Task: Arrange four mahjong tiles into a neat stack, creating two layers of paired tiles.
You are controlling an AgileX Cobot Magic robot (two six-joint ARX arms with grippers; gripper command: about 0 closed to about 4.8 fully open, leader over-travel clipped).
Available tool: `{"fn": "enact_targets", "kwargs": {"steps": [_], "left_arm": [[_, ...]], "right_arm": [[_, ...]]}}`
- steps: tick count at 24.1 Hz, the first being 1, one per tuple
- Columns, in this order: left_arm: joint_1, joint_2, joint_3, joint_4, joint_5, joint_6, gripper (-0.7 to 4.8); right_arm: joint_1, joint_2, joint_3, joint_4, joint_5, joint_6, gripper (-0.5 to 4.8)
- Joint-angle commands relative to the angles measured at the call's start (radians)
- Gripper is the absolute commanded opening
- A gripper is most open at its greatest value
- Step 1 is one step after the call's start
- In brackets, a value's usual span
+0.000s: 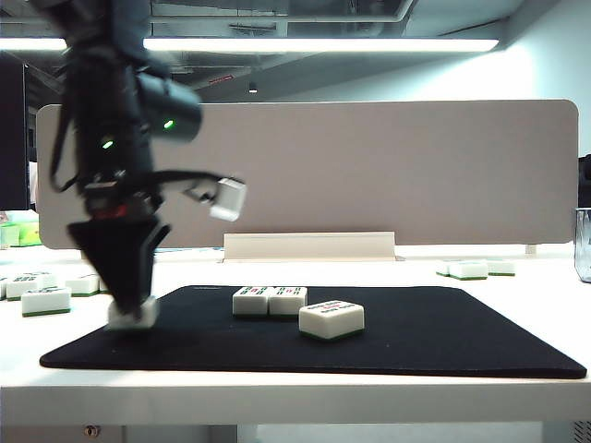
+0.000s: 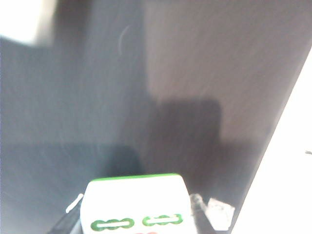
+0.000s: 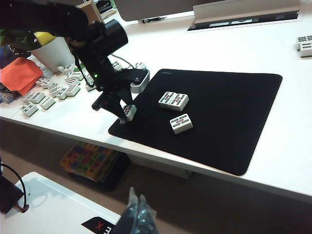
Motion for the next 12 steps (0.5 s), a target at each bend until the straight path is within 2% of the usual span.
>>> {"fn": "enact_targets", "kwargs": {"steps": [1, 6, 12], "left_arm": [[-0.071, -0.011, 0.107, 0.023, -0.038, -0.003, 1.28], [-0.161, 0.003, 0.194, 0.192, -0.069, 0.039, 1.29], [-0.200, 0.106, 0.237, 0.213, -0.084, 0.080, 1.35]], "right_arm": [[0.001, -0.013, 0.004, 0.010, -0.001, -0.003, -0.01], [0.001, -0.013, 0.003, 0.010, -0.001, -0.010, -0.01], [0.001, -0.013, 0.004, 0.003, -0.001, -0.028, -0.01]]}}
